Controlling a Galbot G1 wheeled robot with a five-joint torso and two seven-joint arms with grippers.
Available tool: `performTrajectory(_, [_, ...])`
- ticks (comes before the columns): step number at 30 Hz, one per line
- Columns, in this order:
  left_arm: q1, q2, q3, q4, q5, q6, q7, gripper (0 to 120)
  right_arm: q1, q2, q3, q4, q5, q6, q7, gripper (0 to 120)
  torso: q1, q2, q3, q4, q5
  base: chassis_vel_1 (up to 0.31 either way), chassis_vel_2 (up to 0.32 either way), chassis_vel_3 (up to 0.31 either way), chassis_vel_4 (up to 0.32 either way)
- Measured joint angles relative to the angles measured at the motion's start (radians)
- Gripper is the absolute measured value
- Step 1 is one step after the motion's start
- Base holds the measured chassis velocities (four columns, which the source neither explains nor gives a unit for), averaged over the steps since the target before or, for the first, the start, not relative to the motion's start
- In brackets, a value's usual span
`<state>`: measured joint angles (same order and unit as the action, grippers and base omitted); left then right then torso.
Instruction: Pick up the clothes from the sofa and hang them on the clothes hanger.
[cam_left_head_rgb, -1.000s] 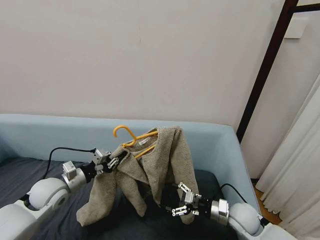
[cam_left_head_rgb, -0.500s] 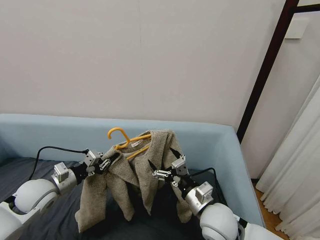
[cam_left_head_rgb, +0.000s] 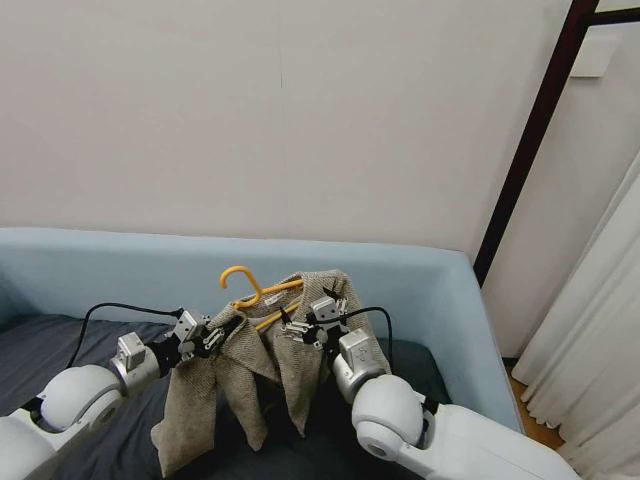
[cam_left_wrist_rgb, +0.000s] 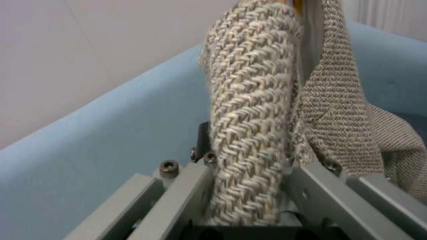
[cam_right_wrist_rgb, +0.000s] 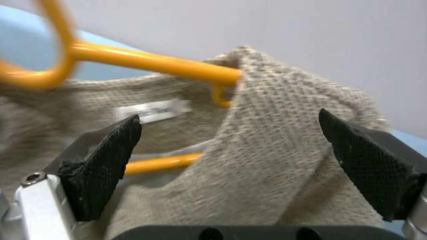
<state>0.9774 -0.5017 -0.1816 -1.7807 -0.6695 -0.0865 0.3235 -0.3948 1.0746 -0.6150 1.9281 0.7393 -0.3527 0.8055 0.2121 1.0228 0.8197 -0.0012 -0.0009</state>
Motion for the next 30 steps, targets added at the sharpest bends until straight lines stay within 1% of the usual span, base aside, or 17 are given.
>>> performTrajectory(2, [-0.002, 0.0, 0.006, -0.007, 0.0, 0.001, 0.001, 4, 0.014, 0.038, -0.005, -0.046, -0.017, -0.008, 0.082, 100, 0.0, 0.0, 0.0, 0.0001, 0.0, 0.0, 0.0, 0.0, 0.0])
performTrajectory(4, [-0.002, 0.0, 0.007, -0.009, 0.0, 0.002, 0.001, 4, 0.016, 0.044, -0.005, -0.054, -0.02, -0.009, 0.097, 100, 0.0, 0.0, 0.0, 0.0001, 0.0, 0.0, 0.0, 0.0, 0.0])
performTrajectory(6, [-0.002, -0.001, 0.007, -0.016, -0.001, 0.006, 0.0, 4, 0.024, 0.064, -0.005, -0.081, -0.018, -0.02, 0.149, 100, 0.0, 0.0, 0.0, 0.0001, 0.0, 0.0, 0.0, 0.0, 0.0])
performTrajectory(8, [-0.002, -0.002, 0.007, -0.017, -0.001, 0.006, -0.001, 4, 0.025, 0.065, -0.005, -0.082, -0.016, -0.023, 0.156, 100, 0.0, 0.0, 0.0, 0.0, 0.0, 0.0, 0.0, 0.0, 0.0])
performTrajectory(10, [-0.002, -0.003, 0.007, -0.017, -0.001, 0.007, -0.001, 4, 0.024, 0.064, -0.005, -0.083, -0.014, -0.032, 0.165, 95, 0.0, 0.0, 0.0, 0.0, 0.0, 0.0, 0.0, 0.0, 0.0])
performTrajectory(12, [-0.002, -0.004, 0.003, -0.015, -0.001, 0.007, -0.002, 4, 0.012, 0.057, -0.009, -0.071, -0.003, -0.049, 0.175, 84, 0.0, 0.0, 0.0, -0.0001, 0.0001, 0.0, 0.0, 0.0, 0.0])
performTrajectory(13, [-0.002, -0.004, 0.002, -0.013, -0.001, 0.007, -0.003, 4, 0.008, 0.056, -0.01, -0.069, -0.002, -0.051, 0.176, 81, 0.0, 0.0, 0.0, -0.0002, 0.0001, 0.0, 0.0, 0.0, 0.0])
performTrajectory(14, [-0.002, -0.004, 0.002, -0.013, -0.001, 0.007, -0.003, 4, 0.008, 0.056, -0.01, -0.069, -0.002, -0.051, 0.176, 81, 0.0, 0.0, 0.0, -0.0002, 0.0001, 0.0, 0.0, 0.0, 0.0])
performTrajectory(17, [-0.003, -0.005, 0.001, -0.005, 0.0, 0.007, -0.004, 4, -0.008, 0.055, -0.012, -0.059, -0.002, -0.052, 0.175, 66, 0.0, 0.0, 0.0, 0.0, 0.0, 0.0, 0.0, 0.0, 0.0])
performTrajectory(19, [-0.005, -0.006, 0.001, 0.0, 0.0, 0.007, -0.005, 4, -0.013, 0.054, -0.012, -0.056, -0.003, -0.051, 0.171, 58, 0.0, 0.0, 0.0, 0.0, 0.0001, 0.0, 0.0, 0.0, 0.0])
performTrajectory(20, [-0.005, -0.006, 0.001, 0.0, 0.0, 0.007, -0.005, 4, -0.013, 0.054, -0.012, -0.056, -0.003, -0.051, 0.171, 58, 0.0, 0.0, 0.0, 0.0, 0.0001, 0.0, 0.0, 0.0, 0.0])
performTrajectory(25, [-0.015, -0.009, 0.009, 0.01, 0.001, 0.007, -0.006, 4, -0.017, 0.047, -0.006, -0.059, -0.013, -0.036, 0.143, 35, 0.0, 0.0, 0.0, 0.0, 0.0001, 0.0, 0.0, 0.0, 0.0])
performTrajectory(26, [-0.015, -0.009, 0.009, 0.01, 0.001, 0.007, -0.006, 4, -0.017, 0.047, -0.006, -0.059, -0.013, -0.036, 0.143, 35, 0.0, 0.0, 0.0, 0.0, 0.0001, 0.0, 0.0, 0.0, 0.0])
performTrajectory(27, [-0.016, -0.009, 0.011, 0.012, 0.001, 0.007, -0.006, 4, -0.018, 0.045, -0.004, -0.059, -0.016, -0.031, 0.137, 32, 0.0, 0.0, 0.0, 0.0, 0.0001, 0.0, 0.0, 0.0, 0.0])
performTrajectory(30, [-0.021, -0.013, 0.019, 0.017, 0.003, 0.007, -0.006, 4, -0.025, 0.035, 0.003, -0.058, -0.025, -0.008, 0.103, 17, 0.0, 0.0, 0.0, 0.0, 0.0001, 0.0, 0.0, 0.0, 0.0])
